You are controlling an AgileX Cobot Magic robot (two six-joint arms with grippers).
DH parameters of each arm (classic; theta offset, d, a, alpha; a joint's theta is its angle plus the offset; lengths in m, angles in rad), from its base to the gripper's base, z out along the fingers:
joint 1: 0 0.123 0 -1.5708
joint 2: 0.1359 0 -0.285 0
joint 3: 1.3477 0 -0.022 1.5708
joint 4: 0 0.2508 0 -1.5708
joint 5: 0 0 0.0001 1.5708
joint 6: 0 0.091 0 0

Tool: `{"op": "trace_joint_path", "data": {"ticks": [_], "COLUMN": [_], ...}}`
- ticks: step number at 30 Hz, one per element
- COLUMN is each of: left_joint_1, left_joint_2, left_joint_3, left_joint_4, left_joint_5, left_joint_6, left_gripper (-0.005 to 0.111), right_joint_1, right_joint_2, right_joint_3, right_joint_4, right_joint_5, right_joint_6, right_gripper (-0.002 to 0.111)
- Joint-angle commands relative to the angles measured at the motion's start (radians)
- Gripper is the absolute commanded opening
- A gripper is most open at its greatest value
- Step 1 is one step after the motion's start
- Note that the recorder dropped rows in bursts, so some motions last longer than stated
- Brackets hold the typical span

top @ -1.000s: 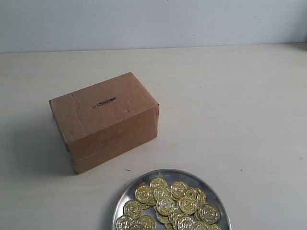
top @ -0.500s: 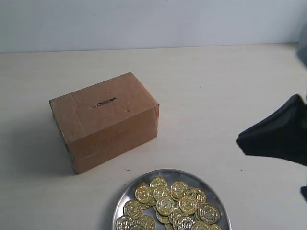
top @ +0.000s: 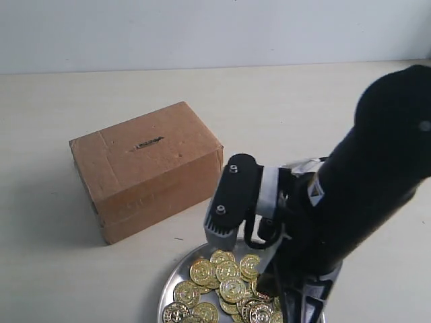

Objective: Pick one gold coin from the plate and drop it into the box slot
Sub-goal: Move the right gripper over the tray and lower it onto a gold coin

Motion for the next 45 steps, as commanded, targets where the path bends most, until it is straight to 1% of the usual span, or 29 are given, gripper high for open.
{"op": "trace_joint_path", "data": {"ticks": [1,5,7,8,10,16,18,19,22,24,26,33,45], "left_joint_1": [0.002,0.002,0.002,0.002,0.002,0.002,0.002,0.002,0.002,0.002,0.002,0.002,0.002], "left_joint_2": [-0.005,-0.005,-0.005,-0.005,-0.005,-0.005,-0.005,-0.005,-0.005,-0.005,-0.005,-0.005,-0.005], "left_joint_3": [0.000,0.000,0.000,0.000,0.000,0.000,0.000,0.000,0.000,0.000,0.000,0.000,0.000], "left_joint_4": [-0.006,-0.006,-0.006,-0.006,-0.006,-0.006,-0.006,-0.006,-0.006,-0.006,-0.006,-0.006,-0.006], "left_joint_5": [-0.010,-0.010,-0.010,-0.010,-0.010,-0.010,-0.010,-0.010,-0.010,-0.010,-0.010,-0.010,-0.010], "left_joint_6": [0.003,0.003,0.003,0.003,0.003,0.003,0.003,0.003,0.003,0.003,0.003,0.003,0.003], "left_gripper": [0.000,0.000,0.000,0.000,0.000,0.000,0.000,0.000,0.000,0.000,0.000,0.000,0.000], "right_joint_1": [0.017,0.022,0.061,0.092,0.113,0.146,0.154,0.157,0.157,0.157,0.157,0.157,0.145], "right_joint_2": [0.101,0.215,0.257,0.280,0.296,0.319,0.321,0.324,0.330,0.337,0.358,0.387,0.410], "right_joint_3": [-0.091,-0.164,-0.185,-0.195,-0.199,-0.199,-0.199,-0.199,-0.199,-0.199,-0.199,-0.199,-0.199], "right_joint_4": [-0.041,-0.079,-0.176,-0.264,-0.325,-0.325,-0.325,-0.319,-0.302,-0.303,-0.295,-0.275,-0.279], "right_joint_5": [-0.006,0.026,0.028,0.028,0.025,0.000,-0.034,-0.046,-0.068,-0.071,-0.079,-0.132,-0.132], "right_joint_6": [0.016,0.025,0.069,0.111,0.140,0.146,0.146,0.146,0.144,0.144,0.144,0.144,0.181], "right_gripper": [0.000,0.000,0.000,0.000,0.000,0.001,0.006,0.011,0.028,0.042,0.052,0.053,0.053]}}
